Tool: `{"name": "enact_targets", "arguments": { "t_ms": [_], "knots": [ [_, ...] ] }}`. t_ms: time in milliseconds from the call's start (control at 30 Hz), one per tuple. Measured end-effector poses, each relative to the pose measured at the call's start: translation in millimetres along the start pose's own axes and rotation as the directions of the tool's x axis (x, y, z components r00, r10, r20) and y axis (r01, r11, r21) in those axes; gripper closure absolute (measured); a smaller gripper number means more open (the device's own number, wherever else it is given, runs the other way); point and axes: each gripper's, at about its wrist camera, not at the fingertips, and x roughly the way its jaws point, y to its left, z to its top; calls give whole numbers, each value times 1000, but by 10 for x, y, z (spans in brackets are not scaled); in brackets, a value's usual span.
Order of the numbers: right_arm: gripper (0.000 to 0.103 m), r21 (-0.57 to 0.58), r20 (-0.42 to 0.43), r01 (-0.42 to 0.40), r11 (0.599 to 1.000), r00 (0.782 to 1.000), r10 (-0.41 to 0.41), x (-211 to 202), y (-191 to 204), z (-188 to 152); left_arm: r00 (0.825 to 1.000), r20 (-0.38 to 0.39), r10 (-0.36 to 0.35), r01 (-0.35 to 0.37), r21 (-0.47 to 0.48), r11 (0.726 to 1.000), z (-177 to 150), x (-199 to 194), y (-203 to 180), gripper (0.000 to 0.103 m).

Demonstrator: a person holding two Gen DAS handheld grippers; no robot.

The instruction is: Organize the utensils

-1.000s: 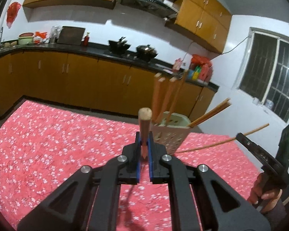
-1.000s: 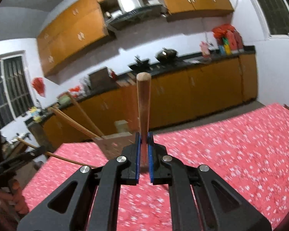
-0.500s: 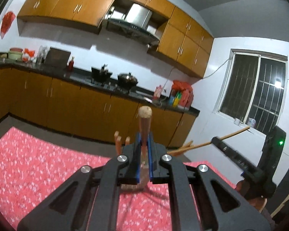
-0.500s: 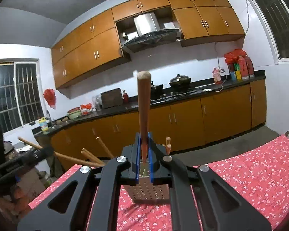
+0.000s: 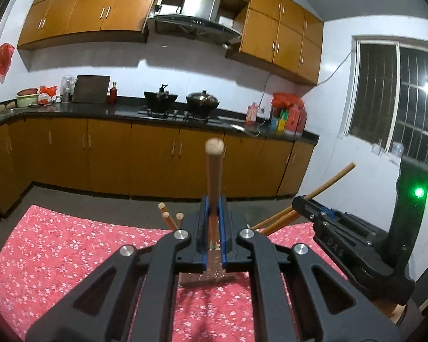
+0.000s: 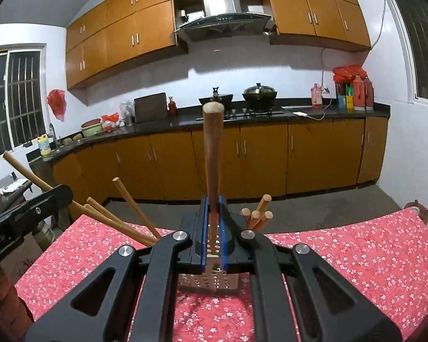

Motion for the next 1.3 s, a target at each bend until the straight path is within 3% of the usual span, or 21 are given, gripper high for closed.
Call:
{"name": "enact_targets", "arguments": {
  "t_ms": [367, 467, 600, 733, 800, 900, 1133, 1300],
  "knots": [
    [95, -6, -46, -3, 1000, 999, 3, 160, 70, 74, 999, -26, 34, -32, 58, 998, 32, 413, -137, 95],
    [95, 14, -61, -22, 1000, 998, 23, 191, 54, 64, 999, -42, 11, -10, 25, 1000, 14, 487, -100, 95],
    [94, 20, -50, -33, 999, 998, 34, 140, 33, 55, 1000, -8, -13, 13, -4, 1000, -6, 403, -56, 84],
    [67, 44, -1, -40, 998, 999, 40, -4, -8, 84, 999, 32, -40, 42, -59, 997, 8, 240, 77, 75],
    [66, 46, 37, -45, 998, 998, 43, -139, -32, 101, 998, 55, -44, 49, -84, 995, -6, 114, 167, 70],
    [53, 53, 91, -36, 998, 995, 31, -331, -93, 101, 996, 80, -31, 38, -96, 995, -38, -62, 263, 62],
    [22, 41, 151, 38, 998, 988, -44, -631, -160, -215, 988, 90, 126, -126, -14, 992, -483, -409, 438, 31],
    [6, -36, 172, 104, 994, 980, -97, -697, 16, -539, 977, 74, 201, -204, 36, 978, -893, -486, 484, 14]
  ]
}}
